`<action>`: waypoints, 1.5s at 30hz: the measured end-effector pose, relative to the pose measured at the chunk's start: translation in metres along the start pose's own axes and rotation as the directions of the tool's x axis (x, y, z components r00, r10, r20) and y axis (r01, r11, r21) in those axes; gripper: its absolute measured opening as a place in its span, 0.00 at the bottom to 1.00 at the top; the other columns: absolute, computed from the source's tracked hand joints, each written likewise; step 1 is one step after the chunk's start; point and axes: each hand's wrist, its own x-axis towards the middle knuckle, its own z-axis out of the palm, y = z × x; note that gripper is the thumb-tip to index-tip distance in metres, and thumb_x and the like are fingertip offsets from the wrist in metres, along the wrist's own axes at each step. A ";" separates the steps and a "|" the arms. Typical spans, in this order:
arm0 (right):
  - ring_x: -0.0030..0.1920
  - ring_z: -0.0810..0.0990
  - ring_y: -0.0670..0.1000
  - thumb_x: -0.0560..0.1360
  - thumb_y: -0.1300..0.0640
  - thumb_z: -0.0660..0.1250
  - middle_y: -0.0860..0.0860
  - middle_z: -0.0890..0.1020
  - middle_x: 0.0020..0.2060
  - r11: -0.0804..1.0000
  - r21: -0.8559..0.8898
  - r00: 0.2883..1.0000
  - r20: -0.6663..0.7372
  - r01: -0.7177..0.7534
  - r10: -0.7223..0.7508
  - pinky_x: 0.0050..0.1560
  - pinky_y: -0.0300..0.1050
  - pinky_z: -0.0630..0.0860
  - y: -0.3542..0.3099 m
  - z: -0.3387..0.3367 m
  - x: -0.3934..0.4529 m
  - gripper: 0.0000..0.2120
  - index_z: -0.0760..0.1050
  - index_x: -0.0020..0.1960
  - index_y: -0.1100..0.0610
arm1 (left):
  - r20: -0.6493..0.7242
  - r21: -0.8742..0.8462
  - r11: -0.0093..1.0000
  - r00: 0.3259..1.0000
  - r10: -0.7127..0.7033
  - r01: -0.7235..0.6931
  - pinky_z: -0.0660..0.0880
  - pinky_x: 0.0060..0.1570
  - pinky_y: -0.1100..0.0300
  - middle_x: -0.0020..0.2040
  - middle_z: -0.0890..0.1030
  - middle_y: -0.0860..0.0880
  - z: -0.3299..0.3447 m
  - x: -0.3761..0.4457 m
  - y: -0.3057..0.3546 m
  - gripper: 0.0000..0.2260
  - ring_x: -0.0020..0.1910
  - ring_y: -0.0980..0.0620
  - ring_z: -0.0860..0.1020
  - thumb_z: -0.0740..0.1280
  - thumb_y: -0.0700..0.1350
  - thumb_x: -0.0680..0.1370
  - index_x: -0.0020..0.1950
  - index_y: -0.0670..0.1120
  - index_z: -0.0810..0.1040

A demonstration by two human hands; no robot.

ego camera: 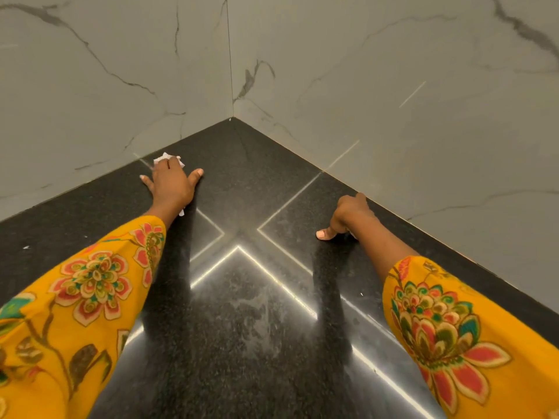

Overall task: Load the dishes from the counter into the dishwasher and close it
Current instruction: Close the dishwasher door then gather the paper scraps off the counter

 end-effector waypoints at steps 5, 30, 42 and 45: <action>0.71 0.62 0.62 0.69 0.47 0.74 0.60 0.60 0.69 0.995 0.079 0.997 -0.060 0.062 -0.057 0.69 0.58 0.63 0.004 0.005 -0.016 0.37 0.64 0.68 0.64 | -0.024 0.029 0.980 0.980 0.196 -0.195 0.62 0.67 0.44 0.66 0.71 0.34 0.005 -0.023 0.002 0.20 0.64 0.34 0.69 0.60 0.45 0.80 0.70 0.37 0.66; 0.77 0.44 0.51 0.71 0.44 0.70 0.51 0.46 0.77 0.800 0.213 0.828 -0.132 0.560 -0.545 0.76 0.49 0.45 0.015 0.140 -0.189 0.48 0.43 0.78 0.56 | 0.313 -0.614 0.781 0.943 0.110 0.112 0.73 0.54 0.59 0.50 0.82 0.45 -0.017 -0.284 0.044 0.05 0.53 0.47 0.80 0.64 0.38 0.77 0.48 0.45 0.79; 0.50 0.78 0.52 0.75 0.62 0.62 0.54 0.82 0.48 0.674 0.527 0.839 -0.467 0.518 -0.279 0.46 0.42 0.70 0.041 0.174 -0.255 0.10 0.81 0.51 0.59 | 0.209 -0.860 0.437 0.963 -0.170 0.264 0.75 0.43 0.54 0.38 0.79 0.49 -0.026 -0.394 0.046 0.09 0.40 0.48 0.78 0.63 0.39 0.78 0.40 0.51 0.75; 0.46 0.80 0.51 0.76 0.59 0.62 0.51 0.84 0.44 0.526 0.762 0.922 -0.359 0.378 -0.143 0.44 0.43 0.75 0.044 0.191 -0.272 0.09 0.81 0.47 0.54 | 0.263 -0.920 0.196 0.906 -0.331 0.339 0.75 0.43 0.58 0.43 0.79 0.45 -0.033 -0.416 0.057 0.05 0.43 0.47 0.77 0.62 0.37 0.79 0.47 0.45 0.77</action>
